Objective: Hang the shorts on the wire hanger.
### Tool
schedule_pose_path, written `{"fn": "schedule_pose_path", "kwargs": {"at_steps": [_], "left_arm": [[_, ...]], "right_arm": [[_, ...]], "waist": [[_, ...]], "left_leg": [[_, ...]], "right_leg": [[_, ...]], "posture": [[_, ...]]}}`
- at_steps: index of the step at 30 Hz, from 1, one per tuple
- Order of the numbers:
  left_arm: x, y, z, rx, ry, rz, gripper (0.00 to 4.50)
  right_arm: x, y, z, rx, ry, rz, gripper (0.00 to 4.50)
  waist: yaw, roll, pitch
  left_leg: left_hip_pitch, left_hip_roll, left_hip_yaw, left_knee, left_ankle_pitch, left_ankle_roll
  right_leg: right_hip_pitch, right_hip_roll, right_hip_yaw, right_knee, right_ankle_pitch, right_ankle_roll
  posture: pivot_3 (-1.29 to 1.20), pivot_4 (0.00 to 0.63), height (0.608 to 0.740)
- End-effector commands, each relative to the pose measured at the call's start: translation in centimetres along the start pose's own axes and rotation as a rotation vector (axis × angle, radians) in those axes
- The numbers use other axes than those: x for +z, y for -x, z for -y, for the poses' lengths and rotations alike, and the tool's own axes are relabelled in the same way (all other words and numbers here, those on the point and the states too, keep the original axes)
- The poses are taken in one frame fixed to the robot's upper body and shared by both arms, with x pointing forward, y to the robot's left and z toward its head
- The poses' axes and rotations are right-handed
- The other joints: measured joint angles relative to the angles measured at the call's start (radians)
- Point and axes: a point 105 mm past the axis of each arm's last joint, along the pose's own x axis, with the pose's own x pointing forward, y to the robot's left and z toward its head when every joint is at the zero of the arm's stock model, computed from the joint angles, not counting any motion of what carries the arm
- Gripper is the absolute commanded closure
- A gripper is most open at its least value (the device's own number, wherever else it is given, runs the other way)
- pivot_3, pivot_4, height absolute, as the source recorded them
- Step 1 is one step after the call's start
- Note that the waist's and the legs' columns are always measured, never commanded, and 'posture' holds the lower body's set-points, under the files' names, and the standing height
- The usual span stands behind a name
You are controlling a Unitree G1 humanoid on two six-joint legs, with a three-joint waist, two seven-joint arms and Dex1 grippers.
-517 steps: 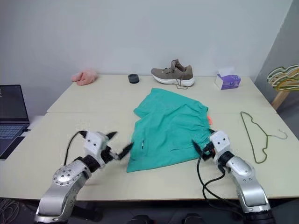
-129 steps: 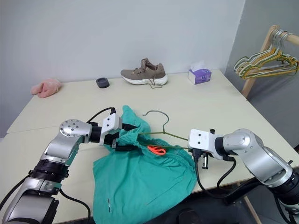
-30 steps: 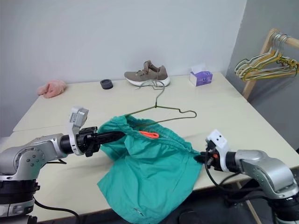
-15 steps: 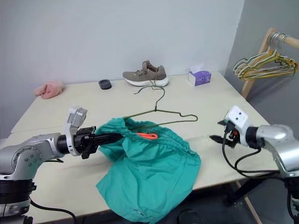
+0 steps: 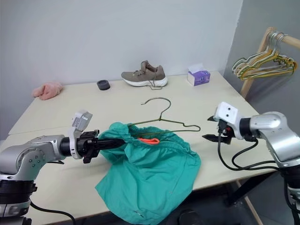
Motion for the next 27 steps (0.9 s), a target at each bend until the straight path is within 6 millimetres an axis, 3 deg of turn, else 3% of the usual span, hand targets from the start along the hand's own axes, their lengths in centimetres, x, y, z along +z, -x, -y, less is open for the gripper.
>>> {"fn": "schedule_pose_path", "kwargs": {"at_steps": [1, 3, 6, 15, 27], "left_arm": [[1.1, 0.1, 0.5, -0.015, -0.073, -0.004, 4.5], [1.1, 0.0, 0.5, -0.017, -0.077, -0.008, 4.5], [1.0, -0.1, 0.5, -0.021, -0.082, -0.014, 4.5], [0.5, -0.2, 0.6, -0.026, -0.094, -0.039, 4.5], [-0.1, -0.6, 0.5, -0.025, -0.128, -0.073, 4.5]], "right_arm": [[0.7, -0.4, 0.2, 0.038, 0.082, -0.026, 0.72], [0.5, -0.8, 0.0, 0.076, 0.103, -0.053, 0.72], [0.4, -1.3, -0.3, 0.111, 0.12, -0.071, 1.31], [1.2, -1.9, -1.2, 0.169, 0.12, -0.059, 4.48], [1.9, -2.0, -2.7, 0.217, 0.078, -0.034, 4.48]], "waist": [[-0.002, 0.0, 0.0], [-0.003, 0.0, 0.0], [-0.003, 0.0, 0.0], [-0.006, 0.0, 0.0], [-0.007, 0.0, 0.0]], "left_leg": [[0.0, 0.0, 0.0, 0.0, 0.0, 0.0], [0.0, 0.0, 0.0, 0.0, 0.0, 0.0], [-0.001, 0.0, -0.001, 0.0, 0.0, 0.0], [-0.001, 0.0, -0.001, -0.001, 0.0, -0.001], [-0.001, 0.0, -0.001, -0.001, 0.0, -0.001]], "right_leg": [[0.0, 0.0, 0.0, 0.0, 0.0, 0.0], [-0.001, 0.0, 0.0, 0.0, 0.001, -0.001], [-0.001, 0.0, -0.001, 0.0, 0.002, -0.003], [-0.001, -0.001, -0.001, 0.0, 0.002, -0.003], [-0.001, -0.001, -0.001, 0.0, 0.002, -0.003]], "posture": [[-0.25, 0.0, 0.74], [-0.25, 0.0, 0.74], [-0.25, 0.0, 0.74], [-0.25, 0.0, 0.74], [-0.25, 0.0, 0.74]]}}
